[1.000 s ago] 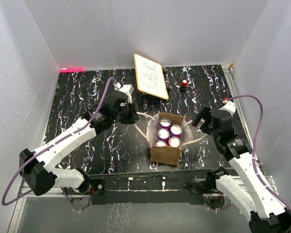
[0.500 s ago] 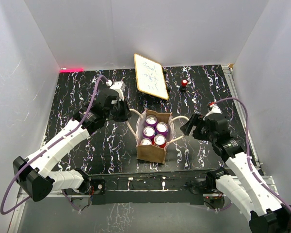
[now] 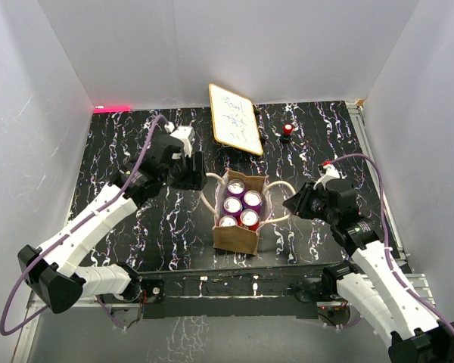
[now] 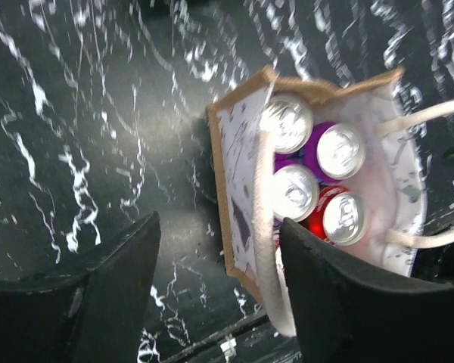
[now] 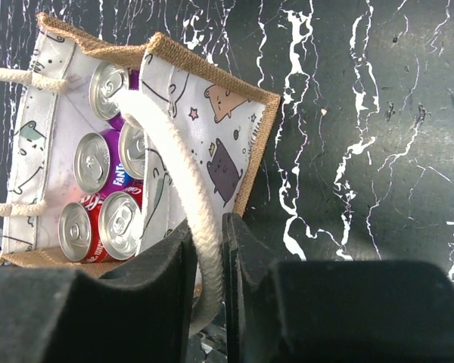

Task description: Take the beverage out of the canvas bag

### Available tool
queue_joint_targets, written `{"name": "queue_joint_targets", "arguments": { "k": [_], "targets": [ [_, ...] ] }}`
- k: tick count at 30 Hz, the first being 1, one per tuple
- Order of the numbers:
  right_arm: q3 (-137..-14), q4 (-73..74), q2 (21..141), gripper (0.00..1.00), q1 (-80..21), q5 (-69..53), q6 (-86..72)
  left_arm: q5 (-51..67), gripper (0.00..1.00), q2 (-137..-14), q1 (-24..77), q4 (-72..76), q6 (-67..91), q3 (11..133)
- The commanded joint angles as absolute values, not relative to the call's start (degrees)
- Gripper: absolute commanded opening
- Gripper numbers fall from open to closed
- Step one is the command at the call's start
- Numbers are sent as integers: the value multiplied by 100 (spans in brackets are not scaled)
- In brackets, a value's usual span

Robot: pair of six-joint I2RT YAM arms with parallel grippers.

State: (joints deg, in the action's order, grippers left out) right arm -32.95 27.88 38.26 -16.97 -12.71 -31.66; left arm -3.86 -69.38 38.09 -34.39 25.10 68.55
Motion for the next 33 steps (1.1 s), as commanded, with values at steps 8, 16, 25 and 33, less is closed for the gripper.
{"name": "queue_joint_targets", "arguments": {
  "k": [8, 16, 25, 33],
  "targets": [
    [-3270, 2327, 3747, 20, -1687, -1355, -3049, -409, 77, -7331, 5313, -2885, 1996, 8376],
    [-3296, 2371, 3727, 20, -1687, -1199, -3041, -1547, 66, -8317, 6157, -3171, 2322, 8426],
    [-3282, 2368, 3744, 20, -1687, -1205, -3032, -2222, 72, -9243, 6170, -3903, 2549, 8314],
    [-3256, 2347, 3760, 20, -1687, -1213, -3031, -2496, 82, -9501, 6170, -3859, 2494, 8152]
  ]
}}
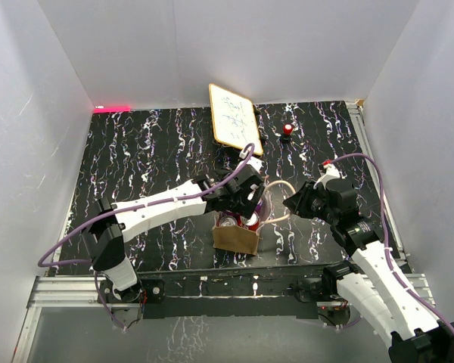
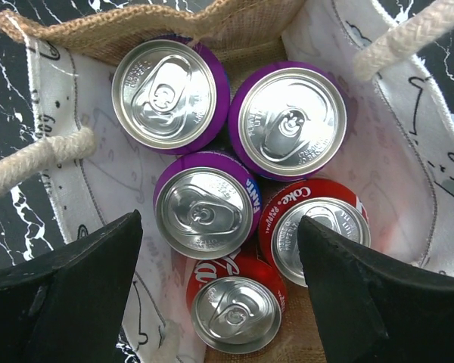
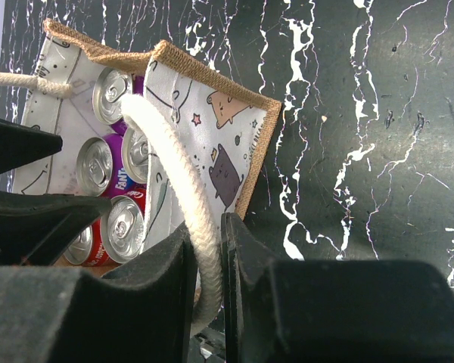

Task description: Take the beverage out of the canvas bag

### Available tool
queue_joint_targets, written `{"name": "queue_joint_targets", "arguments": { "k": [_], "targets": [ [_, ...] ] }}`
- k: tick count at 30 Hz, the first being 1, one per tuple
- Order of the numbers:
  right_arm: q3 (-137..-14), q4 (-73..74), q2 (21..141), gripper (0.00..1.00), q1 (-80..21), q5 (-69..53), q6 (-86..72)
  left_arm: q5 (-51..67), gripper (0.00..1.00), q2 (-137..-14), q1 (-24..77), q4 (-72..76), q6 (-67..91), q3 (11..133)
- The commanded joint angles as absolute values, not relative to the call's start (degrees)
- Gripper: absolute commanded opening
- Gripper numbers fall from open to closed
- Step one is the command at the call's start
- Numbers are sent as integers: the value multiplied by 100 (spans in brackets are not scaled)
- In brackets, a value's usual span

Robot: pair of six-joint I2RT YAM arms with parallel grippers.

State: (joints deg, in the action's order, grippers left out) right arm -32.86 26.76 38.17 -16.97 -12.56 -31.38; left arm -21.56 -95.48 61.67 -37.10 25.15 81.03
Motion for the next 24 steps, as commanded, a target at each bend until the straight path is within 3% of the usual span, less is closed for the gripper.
{"name": "queue_joint_targets", "arguments": {
  "k": [1, 24],
  "targets": [
    [-3260, 2341, 3762, 20, -1685, -1213, -3028, -2562, 82, -9578, 6170, -3916, 2488, 8172],
    [-3219, 2305, 3779, 20, -1686, -1238, -3037, -2860, 85, -10218, 6170, -3714, 2516, 7356]
  ]
}}
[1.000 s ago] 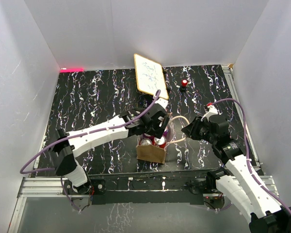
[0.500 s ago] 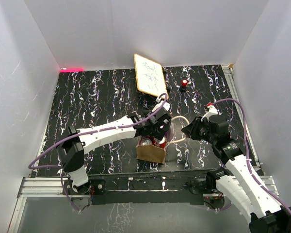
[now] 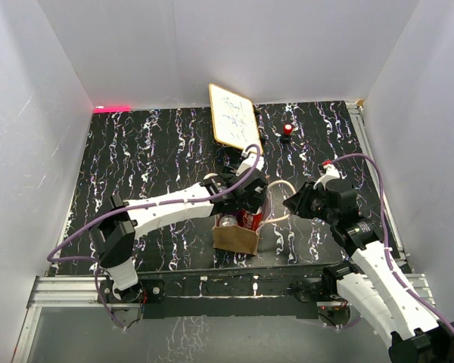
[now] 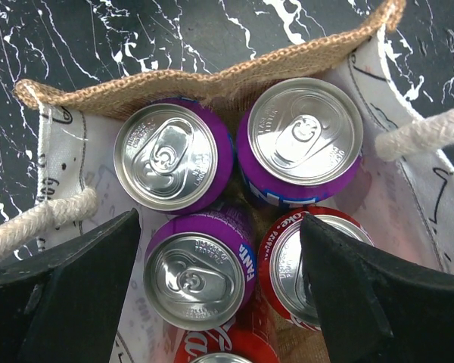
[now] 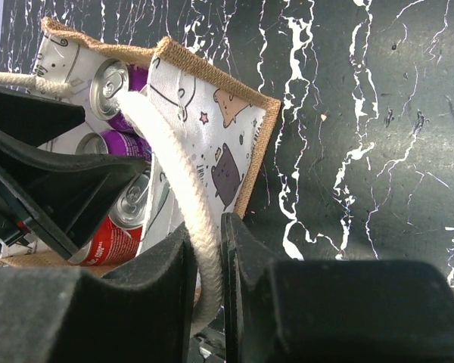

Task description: Take the beverage out of the canvas bag

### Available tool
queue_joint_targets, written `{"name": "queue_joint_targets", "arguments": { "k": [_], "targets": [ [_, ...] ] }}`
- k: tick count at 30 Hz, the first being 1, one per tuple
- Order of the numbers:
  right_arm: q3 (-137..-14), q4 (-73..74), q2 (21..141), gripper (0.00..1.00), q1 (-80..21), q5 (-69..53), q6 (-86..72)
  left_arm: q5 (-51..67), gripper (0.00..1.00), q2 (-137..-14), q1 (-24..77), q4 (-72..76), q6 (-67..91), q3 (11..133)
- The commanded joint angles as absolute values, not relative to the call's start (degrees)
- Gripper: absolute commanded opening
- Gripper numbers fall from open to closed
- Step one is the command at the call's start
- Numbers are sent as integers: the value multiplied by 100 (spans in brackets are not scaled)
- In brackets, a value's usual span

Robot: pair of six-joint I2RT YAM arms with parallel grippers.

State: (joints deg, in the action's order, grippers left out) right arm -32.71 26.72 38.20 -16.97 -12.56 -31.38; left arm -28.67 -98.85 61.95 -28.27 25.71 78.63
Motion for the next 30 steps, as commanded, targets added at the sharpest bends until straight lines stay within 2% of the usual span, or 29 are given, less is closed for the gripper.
{"name": "queue_joint_targets", "arguments": {
  "k": [1, 6, 14, 22, 30],
  "targets": [
    [-3213, 2303, 3787, 20, -1683, -1239, -3033, -2865, 85, -10168, 6170, -3710, 2528, 7318],
    [-3226, 2315, 3781, 20, -1687, -1269, -3041, -2585, 85, -9646, 6170, -3479, 2504, 7215],
    [-3214, 2289, 3845, 20, -1683, -1273, -3041, -2508, 85, -8923, 6170, -3433, 2342, 7695],
    [-3208, 2290, 3841, 20, -1687, -1279, -3048, -2306, 85, -8869, 6170, -3426, 2289, 7567],
    [-3208, 2286, 3859, 20, -1685, -1292, -3041, -2317, 82, -9316, 6162, -3713, 2312, 7683]
  ]
}}
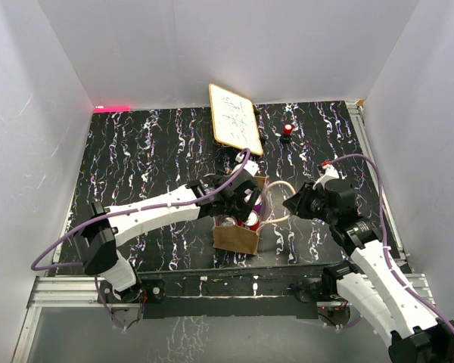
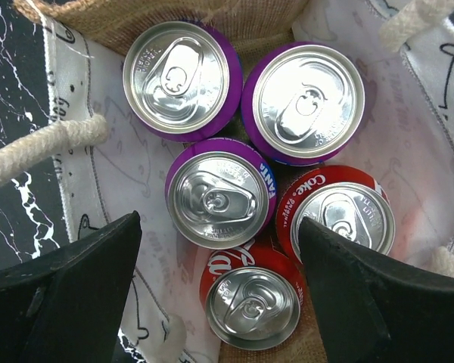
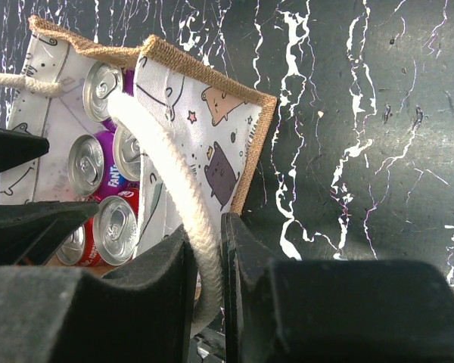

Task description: Take the beverage out of the canvas bag

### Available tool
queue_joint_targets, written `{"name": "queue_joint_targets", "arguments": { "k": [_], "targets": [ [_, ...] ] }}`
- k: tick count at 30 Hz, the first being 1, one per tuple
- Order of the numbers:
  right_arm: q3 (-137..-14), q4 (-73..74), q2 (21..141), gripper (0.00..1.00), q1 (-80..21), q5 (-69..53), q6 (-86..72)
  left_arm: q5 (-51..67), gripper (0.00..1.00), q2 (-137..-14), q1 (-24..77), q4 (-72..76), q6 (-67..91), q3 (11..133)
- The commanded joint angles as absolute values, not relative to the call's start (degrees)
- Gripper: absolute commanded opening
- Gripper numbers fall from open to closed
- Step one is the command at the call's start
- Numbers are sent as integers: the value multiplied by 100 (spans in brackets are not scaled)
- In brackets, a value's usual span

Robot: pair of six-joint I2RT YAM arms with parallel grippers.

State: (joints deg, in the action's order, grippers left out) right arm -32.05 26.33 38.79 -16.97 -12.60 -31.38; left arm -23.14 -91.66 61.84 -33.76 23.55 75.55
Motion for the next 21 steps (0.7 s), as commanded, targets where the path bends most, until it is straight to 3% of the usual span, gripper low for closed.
{"name": "queue_joint_targets", "arguments": {
  "k": [1, 11, 21],
  "targets": [
    [-3208, 2285, 3863, 20, -1682, -1300, -3048, -2374, 82, -9417, 6166, -3792, 2324, 7753],
    [-3190, 2284, 3833, 20, -1683, -1301, -3050, -2534, 67, -9716, 6135, -3697, 2359, 7692],
    [-3178, 2268, 3901, 20, -1684, -1301, -3041, -2402, 68, -9223, 6135, -3663, 2371, 8052]
  ]
}}
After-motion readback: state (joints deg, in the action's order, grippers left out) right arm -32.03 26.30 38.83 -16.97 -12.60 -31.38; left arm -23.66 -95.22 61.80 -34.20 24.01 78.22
